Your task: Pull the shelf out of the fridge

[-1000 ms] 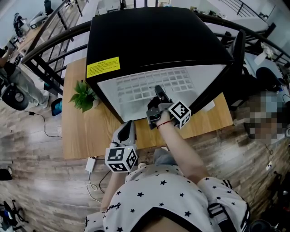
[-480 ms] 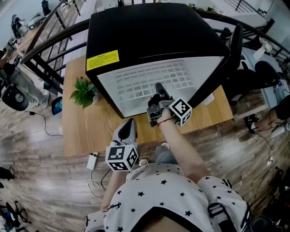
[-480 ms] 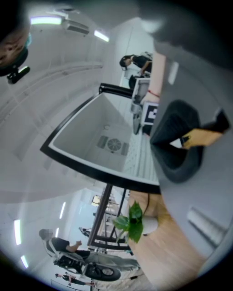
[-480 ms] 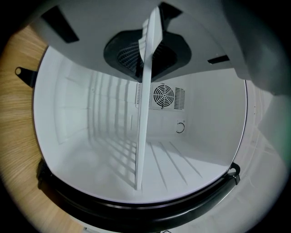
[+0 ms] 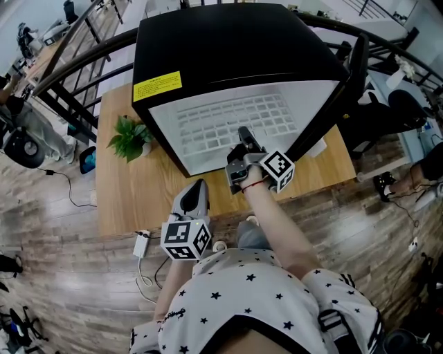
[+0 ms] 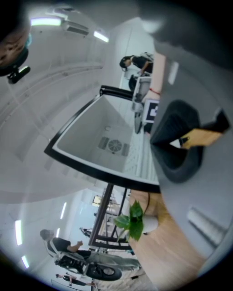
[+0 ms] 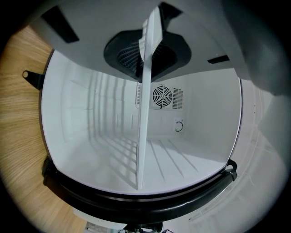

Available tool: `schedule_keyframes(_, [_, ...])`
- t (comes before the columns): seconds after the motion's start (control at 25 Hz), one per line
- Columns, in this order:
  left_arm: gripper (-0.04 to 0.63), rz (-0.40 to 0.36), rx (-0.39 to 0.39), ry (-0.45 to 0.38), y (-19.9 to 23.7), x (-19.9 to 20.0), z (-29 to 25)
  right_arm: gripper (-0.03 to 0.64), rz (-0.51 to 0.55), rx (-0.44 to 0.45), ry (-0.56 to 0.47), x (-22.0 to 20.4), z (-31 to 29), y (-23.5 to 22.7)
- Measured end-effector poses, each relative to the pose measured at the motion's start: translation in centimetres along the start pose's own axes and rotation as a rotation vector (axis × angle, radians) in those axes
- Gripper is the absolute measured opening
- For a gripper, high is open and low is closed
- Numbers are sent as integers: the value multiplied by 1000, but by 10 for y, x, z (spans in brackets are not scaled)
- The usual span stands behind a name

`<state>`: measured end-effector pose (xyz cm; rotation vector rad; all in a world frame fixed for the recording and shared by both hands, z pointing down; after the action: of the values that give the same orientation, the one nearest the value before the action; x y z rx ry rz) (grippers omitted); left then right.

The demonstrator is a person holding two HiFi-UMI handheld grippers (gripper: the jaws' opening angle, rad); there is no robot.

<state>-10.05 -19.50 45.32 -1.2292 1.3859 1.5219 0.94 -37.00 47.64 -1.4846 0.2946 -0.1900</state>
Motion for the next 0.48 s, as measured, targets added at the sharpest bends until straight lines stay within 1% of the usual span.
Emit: schedule_keyframes(0.48, [8,-6,-25,0,-13,0,5,40,1,-2,3,3,24,2])
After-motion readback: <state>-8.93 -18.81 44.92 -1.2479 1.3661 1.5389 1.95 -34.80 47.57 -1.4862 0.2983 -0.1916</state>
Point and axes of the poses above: the fingertips, and each gripper's own axes: z backward along the fingers, y to its left, x out of its top, the point moved 1 cm from there along z, backward along the fingers, and after that the axes turned 12 degrees about -y, right-handed, at the moved point
